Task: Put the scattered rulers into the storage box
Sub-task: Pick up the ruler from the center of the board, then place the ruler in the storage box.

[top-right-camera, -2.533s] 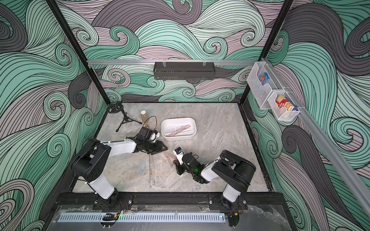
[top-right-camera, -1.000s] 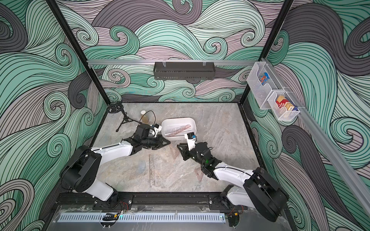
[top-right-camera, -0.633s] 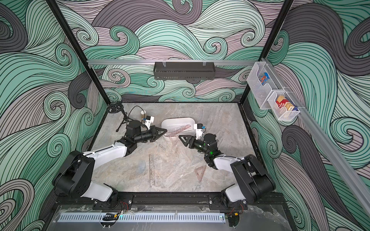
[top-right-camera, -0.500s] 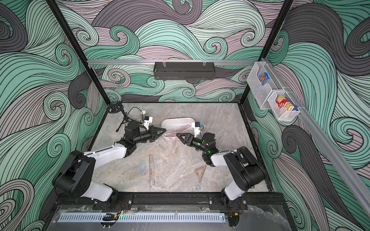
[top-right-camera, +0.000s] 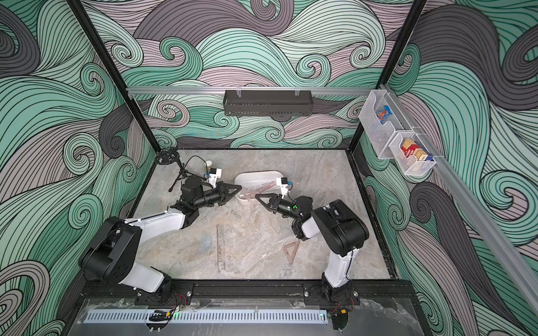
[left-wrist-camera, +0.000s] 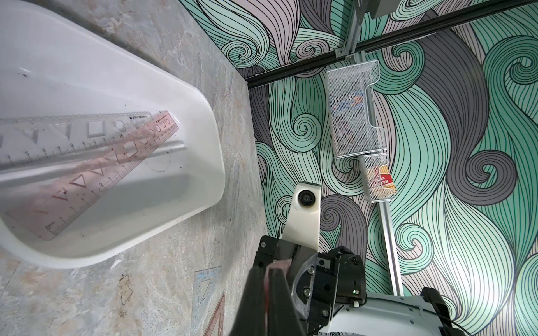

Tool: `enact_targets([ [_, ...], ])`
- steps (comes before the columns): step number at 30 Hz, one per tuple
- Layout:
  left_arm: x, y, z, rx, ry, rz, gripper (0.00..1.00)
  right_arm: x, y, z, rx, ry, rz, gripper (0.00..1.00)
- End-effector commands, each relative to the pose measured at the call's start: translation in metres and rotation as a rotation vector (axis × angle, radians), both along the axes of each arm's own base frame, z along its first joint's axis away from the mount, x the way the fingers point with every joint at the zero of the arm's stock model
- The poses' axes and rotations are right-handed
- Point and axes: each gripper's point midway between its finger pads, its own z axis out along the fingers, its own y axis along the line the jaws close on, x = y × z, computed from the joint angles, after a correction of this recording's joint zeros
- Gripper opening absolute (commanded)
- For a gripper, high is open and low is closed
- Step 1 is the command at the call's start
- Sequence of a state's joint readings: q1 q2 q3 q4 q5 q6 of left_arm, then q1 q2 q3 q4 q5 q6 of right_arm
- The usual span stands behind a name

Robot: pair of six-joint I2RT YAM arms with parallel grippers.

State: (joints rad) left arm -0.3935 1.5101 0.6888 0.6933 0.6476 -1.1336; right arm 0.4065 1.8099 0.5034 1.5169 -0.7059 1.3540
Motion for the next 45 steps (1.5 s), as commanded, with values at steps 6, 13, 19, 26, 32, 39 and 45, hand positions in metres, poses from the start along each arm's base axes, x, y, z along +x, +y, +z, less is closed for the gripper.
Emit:
enact_targets([
  [6,0.009,0.018,-0.009,0.180,-0.036,0.001,0.52,0.055,-0.015,-0.082,-0.561,-0.039,0.015,0.00],
  [13,0.010,0.045,-0.021,0.333,-0.050,0.028,0.68,0.094,-0.029,-0.104,-0.751,-0.069,0.006,0.00],
  [19,0.009,0.050,-0.033,0.377,-0.030,0.012,0.68,0.106,-0.026,-0.113,-0.809,-0.075,0.046,0.00],
  [26,0.007,0.050,-0.040,0.381,-0.021,0.002,0.68,0.117,-0.020,-0.122,-0.877,-0.062,0.058,0.00],
  [32,0.006,0.051,-0.042,0.381,-0.020,0.003,0.68,0.127,-0.019,-0.127,-0.936,-0.055,0.053,0.12],
  [39,0.004,0.054,-0.040,0.382,-0.026,0.005,0.68,0.141,-0.025,-0.104,-0.985,-0.094,0.003,0.29],
  [45,0.000,0.055,-0.043,0.382,-0.014,0.005,0.69,0.140,-0.034,-0.066,-1.007,-0.146,-0.056,0.42],
])
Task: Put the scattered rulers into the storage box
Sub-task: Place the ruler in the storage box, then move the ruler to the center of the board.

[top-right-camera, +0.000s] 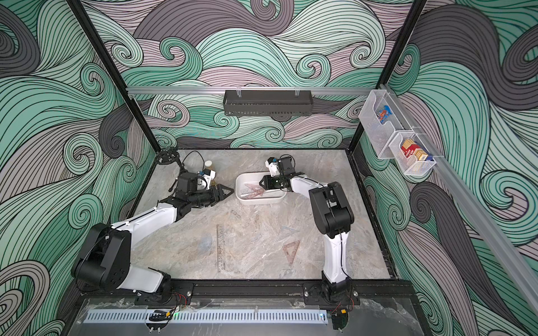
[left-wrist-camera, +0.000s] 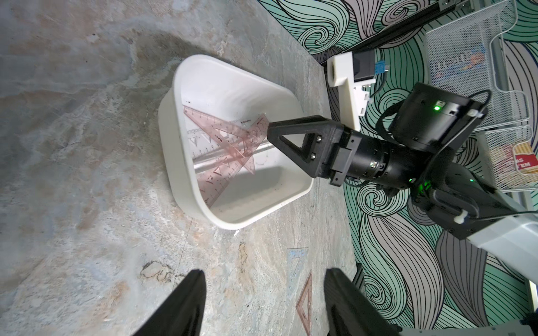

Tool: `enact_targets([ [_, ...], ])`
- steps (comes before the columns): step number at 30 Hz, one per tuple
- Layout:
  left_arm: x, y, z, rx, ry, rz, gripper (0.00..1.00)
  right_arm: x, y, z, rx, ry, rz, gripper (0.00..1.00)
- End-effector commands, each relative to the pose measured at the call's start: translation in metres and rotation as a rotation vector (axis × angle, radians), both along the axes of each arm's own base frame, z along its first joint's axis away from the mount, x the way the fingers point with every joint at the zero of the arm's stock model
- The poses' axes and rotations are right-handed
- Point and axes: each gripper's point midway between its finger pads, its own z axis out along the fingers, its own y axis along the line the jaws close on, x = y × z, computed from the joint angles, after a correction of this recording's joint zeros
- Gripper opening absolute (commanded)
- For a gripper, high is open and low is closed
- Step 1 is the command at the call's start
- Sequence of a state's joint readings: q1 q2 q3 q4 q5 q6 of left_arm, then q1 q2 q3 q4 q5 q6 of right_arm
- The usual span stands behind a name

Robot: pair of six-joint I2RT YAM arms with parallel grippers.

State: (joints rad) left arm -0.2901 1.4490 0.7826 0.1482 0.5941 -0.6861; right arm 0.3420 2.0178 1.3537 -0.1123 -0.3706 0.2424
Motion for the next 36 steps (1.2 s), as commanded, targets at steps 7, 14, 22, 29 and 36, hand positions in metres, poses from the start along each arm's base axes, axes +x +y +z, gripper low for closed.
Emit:
enact_targets([
  [7,-0.022,-0.004,0.012,-0.020,-0.037,-0.021,0.70,-0.070,-0.031,0.059,-0.099,-0.129,-0.080,0.46],
  [14,-0.054,-0.023,-0.004,-0.032,-0.003,-0.068,0.73,-0.185,-0.069,0.002,-0.200,0.031,-0.132,0.46],
  [22,-0.063,-0.037,-0.016,0.013,0.022,-0.106,0.76,-0.224,-0.075,-0.024,-0.187,0.066,-0.176,0.46],
  [29,-0.063,-0.038,-0.023,0.033,0.031,-0.112,0.76,-0.222,-0.072,-0.034,-0.183,0.069,-0.173,0.44],
  [36,-0.063,-0.040,-0.029,0.030,0.055,-0.126,0.76,-0.226,-0.070,-0.053,-0.195,0.106,-0.170,0.41],
])
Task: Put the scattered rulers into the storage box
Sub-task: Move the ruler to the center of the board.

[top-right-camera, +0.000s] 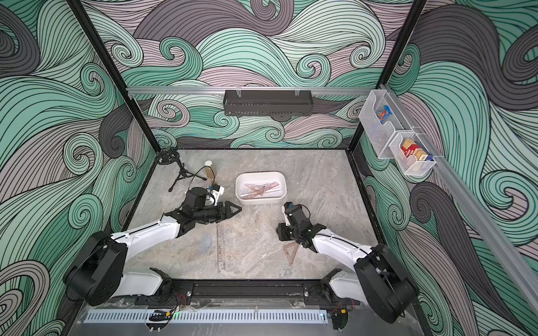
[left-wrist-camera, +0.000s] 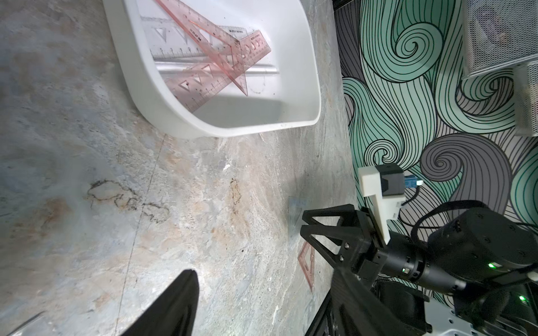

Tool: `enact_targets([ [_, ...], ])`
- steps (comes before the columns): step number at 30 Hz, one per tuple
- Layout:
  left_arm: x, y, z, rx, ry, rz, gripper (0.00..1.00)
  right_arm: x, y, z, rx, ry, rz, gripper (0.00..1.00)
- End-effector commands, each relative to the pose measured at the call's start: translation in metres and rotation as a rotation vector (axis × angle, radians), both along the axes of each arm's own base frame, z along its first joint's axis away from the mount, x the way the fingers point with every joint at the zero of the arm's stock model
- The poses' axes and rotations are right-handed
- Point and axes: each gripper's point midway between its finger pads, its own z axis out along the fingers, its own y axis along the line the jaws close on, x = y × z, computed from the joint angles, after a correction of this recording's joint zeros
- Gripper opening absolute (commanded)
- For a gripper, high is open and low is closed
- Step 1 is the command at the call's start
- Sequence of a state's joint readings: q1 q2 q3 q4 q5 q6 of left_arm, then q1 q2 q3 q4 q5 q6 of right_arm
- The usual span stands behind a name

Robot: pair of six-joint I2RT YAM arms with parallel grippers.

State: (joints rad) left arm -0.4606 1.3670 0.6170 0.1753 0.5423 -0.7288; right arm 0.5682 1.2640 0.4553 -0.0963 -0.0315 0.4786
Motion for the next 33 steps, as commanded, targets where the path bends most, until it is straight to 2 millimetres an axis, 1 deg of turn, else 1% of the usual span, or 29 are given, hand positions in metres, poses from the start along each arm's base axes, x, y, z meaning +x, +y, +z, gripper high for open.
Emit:
enact_targets([
  [1,0.004,-0.004,0.004,0.000,-0.015,-0.017,0.76,-0.001,0.003,-0.007,0.004,0.002,-0.006,0.41],
  [7,0.003,-0.001,0.000,0.004,-0.006,-0.013,0.76,-0.013,0.011,-0.021,0.011,0.039,0.008,0.41],
  [11,0.002,0.002,-0.001,0.005,-0.003,-0.010,0.76,-0.016,0.022,-0.028,0.023,0.061,0.026,0.40],
  [20,-0.001,0.020,0.001,0.008,-0.007,0.036,0.75,-0.018,0.059,-0.037,0.026,0.084,0.114,0.40],
  [24,-0.001,0.029,0.001,0.023,-0.004,0.063,0.75,-0.018,0.081,-0.042,0.017,0.092,0.173,0.40],
  [27,-0.001,0.036,0.003,0.029,-0.008,0.078,0.75,-0.019,0.102,-0.043,0.015,0.089,0.236,0.40],
  [31,0.000,0.043,0.002,0.030,-0.006,0.096,0.75,-0.025,0.134,-0.040,0.030,0.076,0.370,0.41],
  [33,0.000,0.045,0.002,0.030,-0.007,0.101,0.75,-0.026,0.148,-0.036,0.038,0.053,0.431,0.42],
])
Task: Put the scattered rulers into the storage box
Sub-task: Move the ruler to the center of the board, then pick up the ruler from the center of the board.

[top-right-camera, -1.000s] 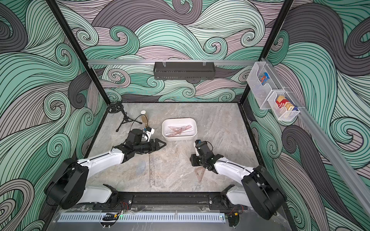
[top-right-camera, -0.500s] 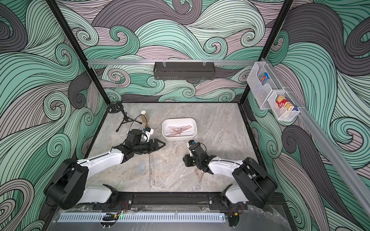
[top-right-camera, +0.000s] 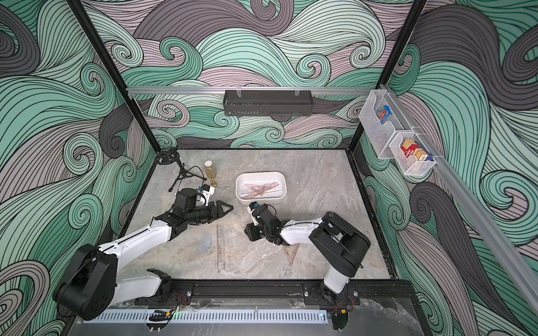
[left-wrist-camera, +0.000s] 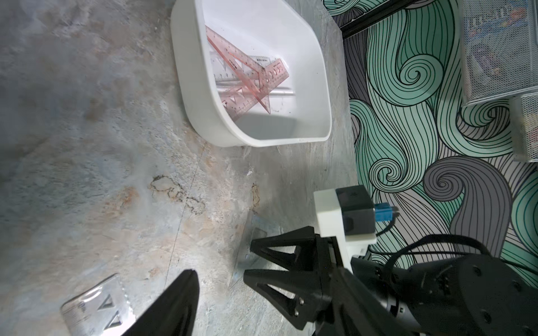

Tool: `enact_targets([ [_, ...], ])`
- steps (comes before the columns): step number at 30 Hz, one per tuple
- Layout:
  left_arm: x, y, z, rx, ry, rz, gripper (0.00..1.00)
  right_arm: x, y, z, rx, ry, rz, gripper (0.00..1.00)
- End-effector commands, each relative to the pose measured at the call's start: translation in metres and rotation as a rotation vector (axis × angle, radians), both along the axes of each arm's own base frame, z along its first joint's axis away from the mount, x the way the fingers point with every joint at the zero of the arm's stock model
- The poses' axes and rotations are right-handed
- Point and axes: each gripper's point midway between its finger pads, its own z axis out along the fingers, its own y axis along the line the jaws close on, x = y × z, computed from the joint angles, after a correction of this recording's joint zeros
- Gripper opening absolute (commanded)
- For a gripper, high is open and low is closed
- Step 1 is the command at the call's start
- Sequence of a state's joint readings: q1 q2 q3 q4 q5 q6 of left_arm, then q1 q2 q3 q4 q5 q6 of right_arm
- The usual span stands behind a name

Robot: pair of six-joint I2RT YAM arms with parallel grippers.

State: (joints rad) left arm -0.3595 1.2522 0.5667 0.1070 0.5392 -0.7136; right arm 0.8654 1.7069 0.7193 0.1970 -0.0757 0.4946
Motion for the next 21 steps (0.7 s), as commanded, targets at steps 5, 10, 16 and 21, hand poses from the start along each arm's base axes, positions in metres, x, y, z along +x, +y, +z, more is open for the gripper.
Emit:
enact_targets([
  [5,-0.004,0.006,-0.006,0.007,0.012,-0.002,0.75,-0.026,0.017,0.014,0.008,-0.019,0.184,0.43],
  [10,-0.008,0.002,-0.013,-0.013,0.040,-0.016,0.75,-0.032,0.003,0.035,0.050,-0.066,0.154,0.43],
  [16,-0.013,0.000,-0.016,-0.028,0.052,-0.031,0.73,-0.039,-0.017,0.025,0.044,-0.062,0.112,0.43],
  [21,-0.017,-0.001,-0.024,-0.027,0.071,-0.038,0.72,-0.041,-0.028,0.008,0.017,-0.040,0.095,0.43],
])
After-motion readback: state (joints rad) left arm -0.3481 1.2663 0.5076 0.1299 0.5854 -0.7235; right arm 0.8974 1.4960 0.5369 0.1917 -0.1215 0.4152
